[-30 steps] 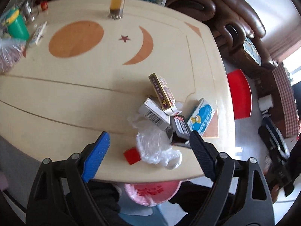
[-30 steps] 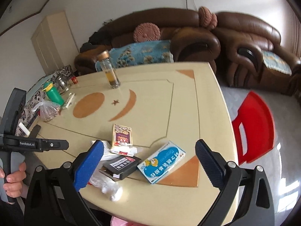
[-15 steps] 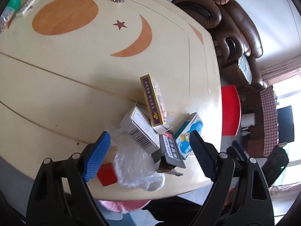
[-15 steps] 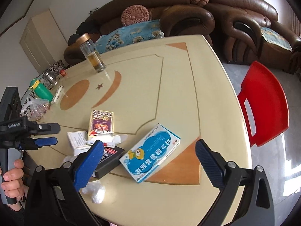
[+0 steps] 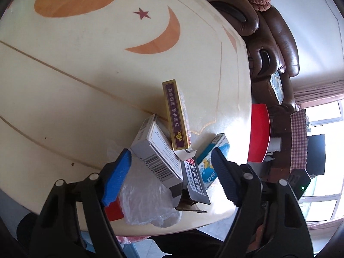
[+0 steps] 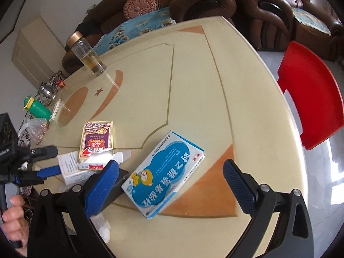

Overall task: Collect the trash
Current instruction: 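Grasp the white barcode box with the left tool while the right tool approaches the blue medicine box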

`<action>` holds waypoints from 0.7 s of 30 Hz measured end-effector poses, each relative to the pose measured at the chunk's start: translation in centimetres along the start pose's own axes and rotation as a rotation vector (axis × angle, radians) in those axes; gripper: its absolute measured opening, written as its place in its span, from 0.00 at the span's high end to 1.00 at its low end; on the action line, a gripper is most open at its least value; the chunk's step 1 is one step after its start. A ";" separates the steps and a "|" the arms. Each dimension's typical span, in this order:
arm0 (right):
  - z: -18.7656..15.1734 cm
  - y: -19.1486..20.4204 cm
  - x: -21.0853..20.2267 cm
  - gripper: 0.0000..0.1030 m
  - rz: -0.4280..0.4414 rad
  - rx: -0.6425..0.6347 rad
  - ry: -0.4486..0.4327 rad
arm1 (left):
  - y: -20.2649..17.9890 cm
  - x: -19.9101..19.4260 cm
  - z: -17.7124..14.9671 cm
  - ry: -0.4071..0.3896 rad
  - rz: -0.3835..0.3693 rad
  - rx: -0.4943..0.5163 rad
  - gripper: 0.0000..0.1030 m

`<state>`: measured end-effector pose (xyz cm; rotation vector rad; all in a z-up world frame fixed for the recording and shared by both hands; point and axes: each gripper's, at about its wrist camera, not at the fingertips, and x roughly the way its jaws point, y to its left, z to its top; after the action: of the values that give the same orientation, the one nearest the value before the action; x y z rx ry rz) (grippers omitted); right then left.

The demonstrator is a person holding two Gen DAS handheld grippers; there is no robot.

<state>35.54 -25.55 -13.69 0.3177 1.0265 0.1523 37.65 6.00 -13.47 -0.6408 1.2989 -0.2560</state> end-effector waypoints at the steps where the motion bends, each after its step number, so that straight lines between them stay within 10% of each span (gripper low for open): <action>1: 0.1 0.1 0.5 0.08 0.002 0.012 0.014 | 0.2 0.1 0.1 0.003 -0.003 -0.003 0.28; 21: 1.6 1.3 5.9 0.08 -0.076 0.188 0.237 | 4.4 2.0 0.3 0.058 -0.079 -0.142 0.48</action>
<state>39.96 -22.99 -17.34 0.4384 1.2894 0.0243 37.76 8.58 -17.58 -0.8120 1.3576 -0.2500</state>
